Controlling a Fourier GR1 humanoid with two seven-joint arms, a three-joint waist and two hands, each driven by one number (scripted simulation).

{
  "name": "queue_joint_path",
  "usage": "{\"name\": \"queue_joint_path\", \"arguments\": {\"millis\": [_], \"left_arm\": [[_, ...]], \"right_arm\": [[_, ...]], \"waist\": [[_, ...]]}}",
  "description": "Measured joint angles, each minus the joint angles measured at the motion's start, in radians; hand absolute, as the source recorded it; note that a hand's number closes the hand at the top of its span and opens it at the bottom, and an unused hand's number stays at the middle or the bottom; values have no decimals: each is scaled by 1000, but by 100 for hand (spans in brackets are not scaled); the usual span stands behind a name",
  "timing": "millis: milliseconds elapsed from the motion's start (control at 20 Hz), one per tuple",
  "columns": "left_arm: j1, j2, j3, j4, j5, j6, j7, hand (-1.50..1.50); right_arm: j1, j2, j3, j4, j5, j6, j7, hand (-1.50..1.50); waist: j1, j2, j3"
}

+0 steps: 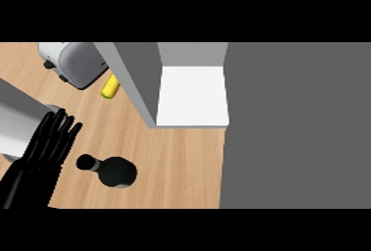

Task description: Pick up the wine, place it into the cabinet and close the cabinet

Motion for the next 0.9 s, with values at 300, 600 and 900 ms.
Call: {"name": "queue_joint_path", "arguments": {"millis": [300,600,900], "left_arm": [[-2,5,39,103,-16,-45,-69,-150],[-4,25,89,237,-23,-109,-156,-150],[-29,27,102,369,-79,-142,-245,-150]], "right_arm": [[-9,10,15,-1,18,0,-3,-150],[-38,-2,-8,1,4,-1,27,-150],[-42,-4,-8,-4,6,9,38,-150]], "waist": [[0,0,0],[0,0,0],[-1,0,0]]}}
